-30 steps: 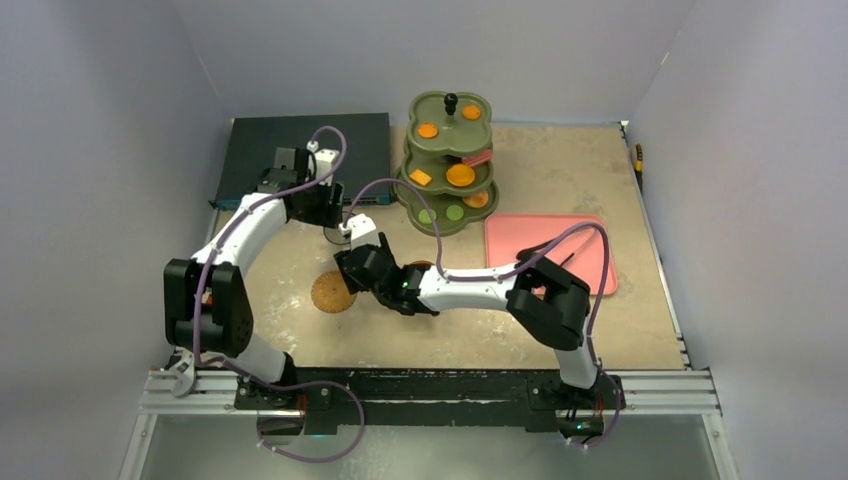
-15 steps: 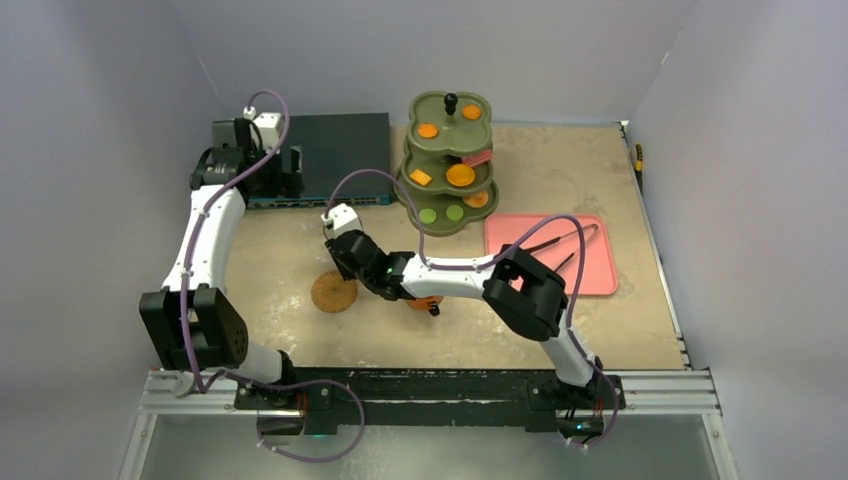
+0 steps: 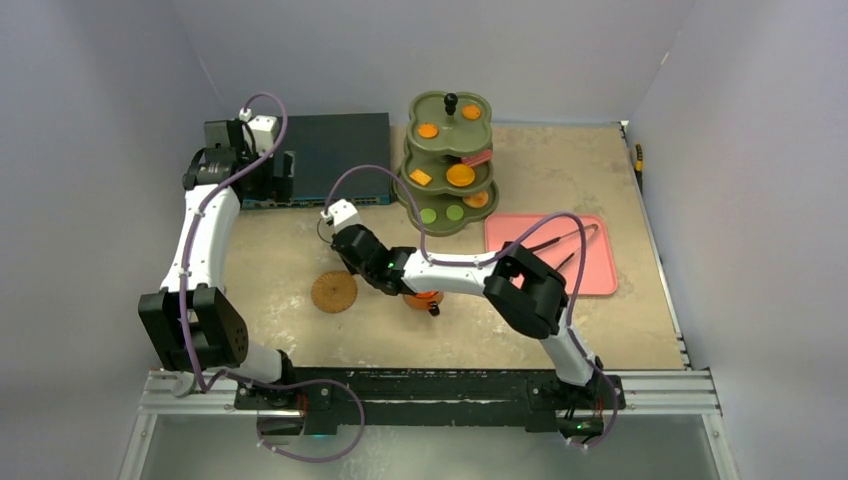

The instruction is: Serve the afternoon tea

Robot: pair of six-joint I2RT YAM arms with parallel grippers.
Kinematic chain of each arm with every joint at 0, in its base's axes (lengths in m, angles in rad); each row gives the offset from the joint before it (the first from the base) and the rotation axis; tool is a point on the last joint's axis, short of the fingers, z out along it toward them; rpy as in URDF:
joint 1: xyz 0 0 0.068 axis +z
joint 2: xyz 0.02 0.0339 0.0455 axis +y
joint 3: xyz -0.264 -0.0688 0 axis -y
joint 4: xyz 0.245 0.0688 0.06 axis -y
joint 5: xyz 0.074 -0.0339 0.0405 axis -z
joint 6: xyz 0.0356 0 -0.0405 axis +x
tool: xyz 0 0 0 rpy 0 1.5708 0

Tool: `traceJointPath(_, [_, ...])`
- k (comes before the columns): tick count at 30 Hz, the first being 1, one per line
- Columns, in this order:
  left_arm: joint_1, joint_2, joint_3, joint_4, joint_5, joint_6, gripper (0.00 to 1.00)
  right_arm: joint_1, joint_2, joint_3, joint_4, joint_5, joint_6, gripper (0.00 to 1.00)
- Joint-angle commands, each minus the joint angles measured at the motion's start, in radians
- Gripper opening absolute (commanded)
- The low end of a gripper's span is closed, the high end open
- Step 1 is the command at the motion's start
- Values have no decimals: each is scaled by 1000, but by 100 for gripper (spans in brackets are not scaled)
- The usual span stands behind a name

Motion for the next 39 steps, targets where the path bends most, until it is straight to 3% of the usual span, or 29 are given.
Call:
traceJointPath(1, [17,-10,10,15,-21,34,99,30,-164,-39,64,30,-36,0])
traceJointPath(12, [23,1,-17,40,18,12,99,171,-275,-182,78,63,0,0])
traceJointPath(39, [22,7,-73,74,57,4,99,189,-239,-242,158,-4,34,0])
